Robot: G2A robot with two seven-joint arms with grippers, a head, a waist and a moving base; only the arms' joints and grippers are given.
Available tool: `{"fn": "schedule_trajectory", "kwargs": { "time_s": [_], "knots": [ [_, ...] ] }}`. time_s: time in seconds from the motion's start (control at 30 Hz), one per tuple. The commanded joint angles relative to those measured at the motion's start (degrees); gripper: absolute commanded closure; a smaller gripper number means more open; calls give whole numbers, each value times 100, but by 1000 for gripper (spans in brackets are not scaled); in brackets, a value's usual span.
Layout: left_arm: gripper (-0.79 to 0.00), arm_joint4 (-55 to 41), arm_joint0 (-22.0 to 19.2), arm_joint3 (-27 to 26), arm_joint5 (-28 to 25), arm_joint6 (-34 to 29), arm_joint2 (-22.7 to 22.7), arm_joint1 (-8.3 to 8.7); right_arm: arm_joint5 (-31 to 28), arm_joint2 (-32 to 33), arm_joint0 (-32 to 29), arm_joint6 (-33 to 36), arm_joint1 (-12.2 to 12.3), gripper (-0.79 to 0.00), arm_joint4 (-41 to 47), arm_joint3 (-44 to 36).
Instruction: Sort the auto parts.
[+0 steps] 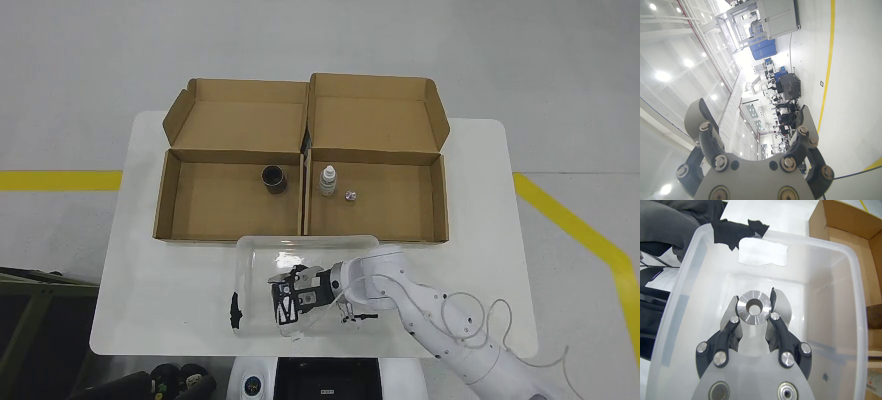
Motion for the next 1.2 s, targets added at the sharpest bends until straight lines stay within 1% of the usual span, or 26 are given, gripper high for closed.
{"fn": "schedule_trajectory", "kwargs": {
  "time_s": [0.0, 0.53, 0.87, 1.17],
  "knots": [
    [-785, 0, 0, 0, 0, 0, 0, 0, -2, 65, 5, -58, 15, 0, 37, -123],
    [-785, 0, 0, 0, 0, 0, 0, 0, 120, 584, -258, -700, 173, 0, 145, -891],
    [-785, 0, 0, 0, 0, 0, 0, 0, 147, 923, -243, -834, 252, 0, 212, -1221],
    [-785, 0, 0, 0, 0, 0, 0, 0, 279, 1078, -250, -974, 289, 0, 288, -1414]
  ]
}}
